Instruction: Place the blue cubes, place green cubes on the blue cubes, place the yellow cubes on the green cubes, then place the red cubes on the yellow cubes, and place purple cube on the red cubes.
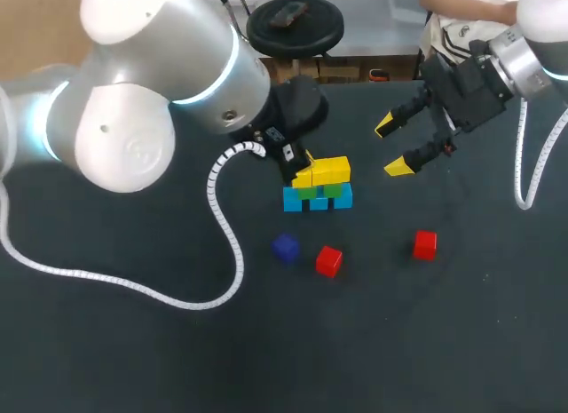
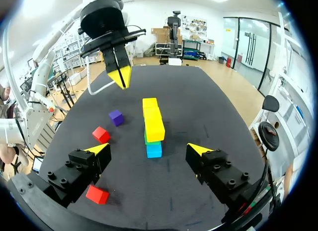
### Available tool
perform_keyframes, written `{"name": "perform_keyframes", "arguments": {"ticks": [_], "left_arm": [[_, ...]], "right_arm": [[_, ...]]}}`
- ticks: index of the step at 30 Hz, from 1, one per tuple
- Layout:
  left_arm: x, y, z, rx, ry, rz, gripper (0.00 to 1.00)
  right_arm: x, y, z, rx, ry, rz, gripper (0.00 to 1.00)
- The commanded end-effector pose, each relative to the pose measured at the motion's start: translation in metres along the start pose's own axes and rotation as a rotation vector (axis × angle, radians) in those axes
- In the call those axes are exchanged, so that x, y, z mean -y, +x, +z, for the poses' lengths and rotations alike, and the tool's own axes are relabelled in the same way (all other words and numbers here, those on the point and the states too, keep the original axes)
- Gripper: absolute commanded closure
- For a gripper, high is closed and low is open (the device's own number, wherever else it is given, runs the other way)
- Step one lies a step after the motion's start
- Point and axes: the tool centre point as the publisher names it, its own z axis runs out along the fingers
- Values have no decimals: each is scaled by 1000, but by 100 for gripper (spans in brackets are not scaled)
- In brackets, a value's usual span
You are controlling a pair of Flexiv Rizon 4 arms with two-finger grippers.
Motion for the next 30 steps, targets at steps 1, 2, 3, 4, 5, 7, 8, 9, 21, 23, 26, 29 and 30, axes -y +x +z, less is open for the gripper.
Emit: {"name": "perform_keyframes", "arguments": {"ticks": [1,2,3,4,5,7,8,9,21,23,26,29,30], "left_arm": [[5,14,-16,-11,-33,-28,100],[6,17,-17,-19,-37,-36,99],[6,19,-18,-31,-38,-47,91],[6,22,-19,-37,-38,-57,80],[6,24,-20,-39,-37,-68,60],[7,29,-22,-63,-29,-96,0],[8,32,-23,-57,-28,-104,0],[8,34,-24,-57,-26,-105,0],[4,52,-19,105,135,27,0],[3,53,-17,98,149,36,0],[0,55,-18,114,160,43,0],[-3,56,-21,112,164,50,0],[-5,56,-21,111,165,52,0]], "right_arm": [[-1,0,0,1,2,-1,0],[-1,0,0,1,2,-1,0],[-1,0,0,1,2,-1,0],[-1,0,0,1,2,-1,0],[-1,0,0,1,2,-1,0],[-1,0,0,1,2,-1,0],[-1,0,0,1,2,-1,0],[-1,0,0,1,2,-1,0],[-1,0,0,1,2,-1,0],[-1,0,0,1,2,-1,0],[-1,0,0,1,2,-1,0],[-1,0,0,1,2,-1,0],[-1,0,0,1,2,-1,0]]}}
